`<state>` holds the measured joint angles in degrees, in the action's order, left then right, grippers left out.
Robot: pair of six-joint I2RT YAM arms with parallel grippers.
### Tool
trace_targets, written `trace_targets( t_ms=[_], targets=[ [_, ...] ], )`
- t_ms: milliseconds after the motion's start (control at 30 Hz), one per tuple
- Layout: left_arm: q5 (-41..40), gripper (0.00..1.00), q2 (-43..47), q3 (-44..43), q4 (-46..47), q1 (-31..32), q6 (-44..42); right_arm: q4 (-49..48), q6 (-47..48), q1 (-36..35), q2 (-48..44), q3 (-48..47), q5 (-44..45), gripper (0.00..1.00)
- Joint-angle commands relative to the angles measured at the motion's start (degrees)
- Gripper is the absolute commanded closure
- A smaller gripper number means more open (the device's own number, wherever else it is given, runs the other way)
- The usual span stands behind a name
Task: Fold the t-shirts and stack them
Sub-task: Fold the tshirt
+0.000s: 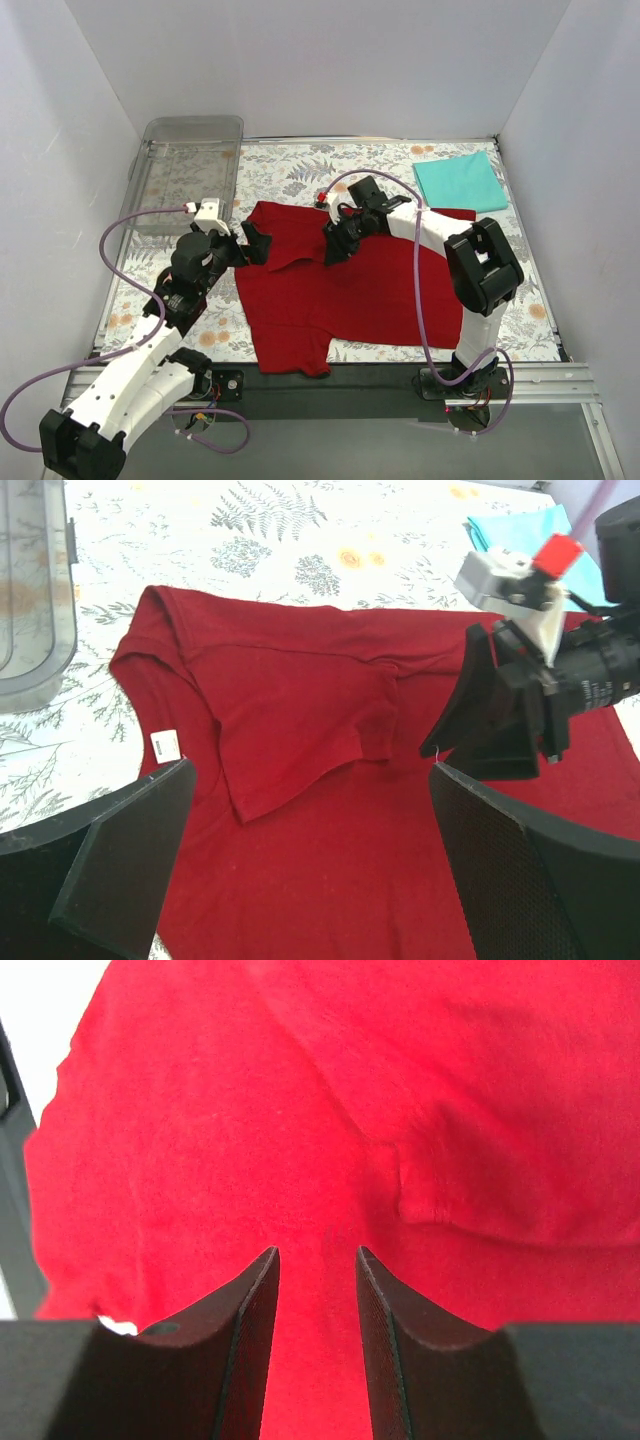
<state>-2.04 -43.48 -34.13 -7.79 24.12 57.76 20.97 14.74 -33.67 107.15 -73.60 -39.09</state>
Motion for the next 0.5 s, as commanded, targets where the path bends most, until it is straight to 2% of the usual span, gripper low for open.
trace_targets(
  t_ms=[0,167,467],
  targets=[
    [-2.35,0.05,2.70,0.99,-1.17,-0.21,0.95,-1.20,-13.50,-0.17,-0.02,-1.02,6.91,0.63],
    [-2.26,0.05,3.14,1.61,-1.70,-0.30,0.95,-2.60,-19.30,-0.87,0.51,0.13,13.86,0.63],
    [-2.44,0.05,3.84,2.40,-1.61,-0.21,1.39,-4.18,-23.27,-2.36,3.32,-0.05,14.83,0.64]
  ],
)
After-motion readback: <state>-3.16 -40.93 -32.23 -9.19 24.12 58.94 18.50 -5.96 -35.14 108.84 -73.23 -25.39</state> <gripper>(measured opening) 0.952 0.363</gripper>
